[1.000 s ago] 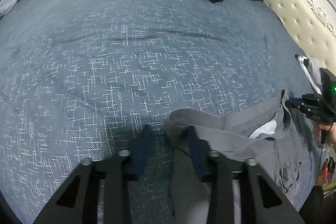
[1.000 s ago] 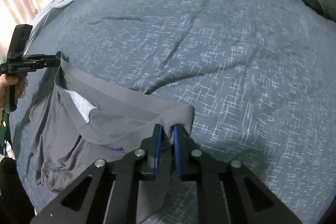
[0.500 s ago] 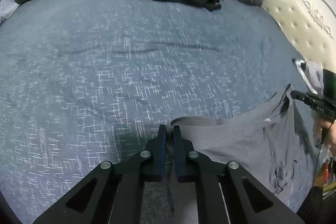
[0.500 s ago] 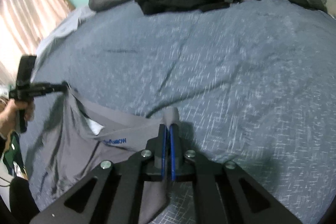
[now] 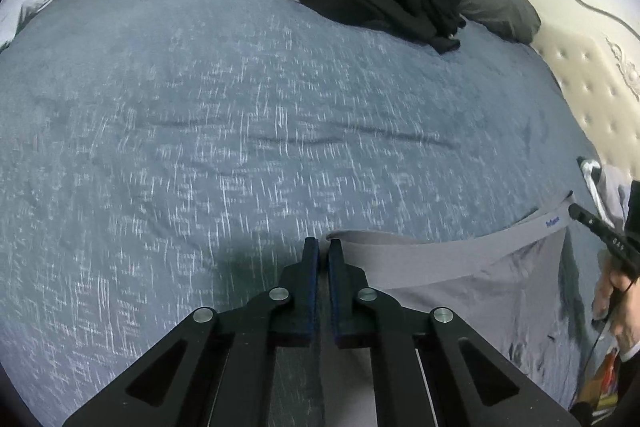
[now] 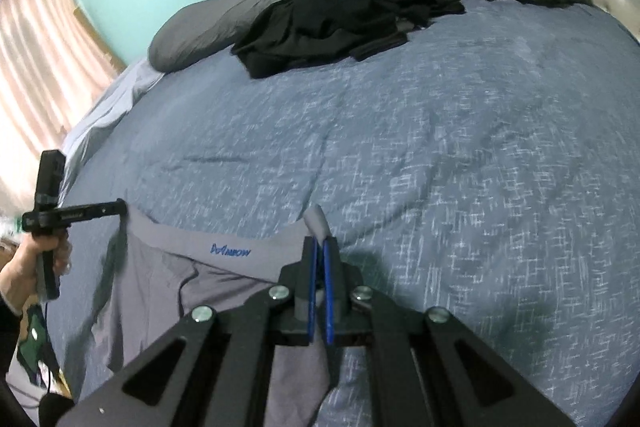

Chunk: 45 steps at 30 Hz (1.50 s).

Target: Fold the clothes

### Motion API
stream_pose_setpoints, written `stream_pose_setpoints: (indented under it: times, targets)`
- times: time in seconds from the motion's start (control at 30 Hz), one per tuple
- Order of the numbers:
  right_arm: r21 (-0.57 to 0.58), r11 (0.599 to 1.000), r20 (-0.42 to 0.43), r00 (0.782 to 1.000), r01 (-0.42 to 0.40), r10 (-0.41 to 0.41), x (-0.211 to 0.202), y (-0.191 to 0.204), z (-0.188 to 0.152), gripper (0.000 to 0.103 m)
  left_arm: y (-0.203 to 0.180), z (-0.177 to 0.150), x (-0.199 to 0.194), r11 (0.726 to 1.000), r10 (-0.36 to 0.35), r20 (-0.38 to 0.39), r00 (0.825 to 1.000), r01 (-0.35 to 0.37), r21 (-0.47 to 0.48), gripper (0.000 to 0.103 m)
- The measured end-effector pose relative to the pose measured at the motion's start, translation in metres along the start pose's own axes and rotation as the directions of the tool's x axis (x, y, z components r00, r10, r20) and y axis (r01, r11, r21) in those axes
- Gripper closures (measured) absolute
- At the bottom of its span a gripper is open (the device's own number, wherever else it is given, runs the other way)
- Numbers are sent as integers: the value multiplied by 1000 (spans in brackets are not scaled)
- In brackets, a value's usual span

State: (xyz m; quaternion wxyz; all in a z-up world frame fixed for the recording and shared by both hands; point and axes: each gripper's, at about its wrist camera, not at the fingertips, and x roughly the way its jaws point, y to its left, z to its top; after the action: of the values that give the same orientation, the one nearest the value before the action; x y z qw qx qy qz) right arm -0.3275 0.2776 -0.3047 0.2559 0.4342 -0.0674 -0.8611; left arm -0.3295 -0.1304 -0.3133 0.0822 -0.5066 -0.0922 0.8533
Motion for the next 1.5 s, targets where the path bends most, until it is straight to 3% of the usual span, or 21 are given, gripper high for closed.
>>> stream_pose_setpoints:
  times: [0.17,0.5,0.57,0.63,0.7,0.8,0.97,1.17,1.37,1.5]
  targets:
    - [78,997,33,999,-13,10,10,-9,15,100,-1,12,5,1000,12,-6,1000,-12,2,98]
    - [186,980,-35,996,-69,77,43,-13,21,97,14,6,25,996,5,-27,1000,-7,-90,91]
    - [211,977,-47,998,-42,53,42,-15,21,96,17,4,17,995,0,0,1000,0,-101,76]
    - [227,974,-33,999,-23,32,33,-19,19,83,22,0,3,993,-8,31,1000,12,-121,53]
    - [247,969,0,1000,-26,27,20,-24,15,73,28,-4,-12,990,-3,60,998,12,-139,50]
    - [317,948,50,999,-18,2,-4,-33,0,60,36,-13,-34,985,2,95,995,15,-171,49]
    - [382,923,67,997,-54,31,-34,-30,-47,60,35,-52,-61,976,-1,118,993,27,-214,45]
    - [339,937,5,996,-84,88,-41,5,-103,60,10,-103,-75,979,-9,131,991,35,-202,45]
    - [293,955,-65,996,-42,64,-32,32,-138,61,-13,-149,-77,968,-47,140,989,79,-238,43]
    - [233,972,-103,995,16,9,-29,44,-145,67,-24,-168,-67,968,-36,120,992,65,-241,42]
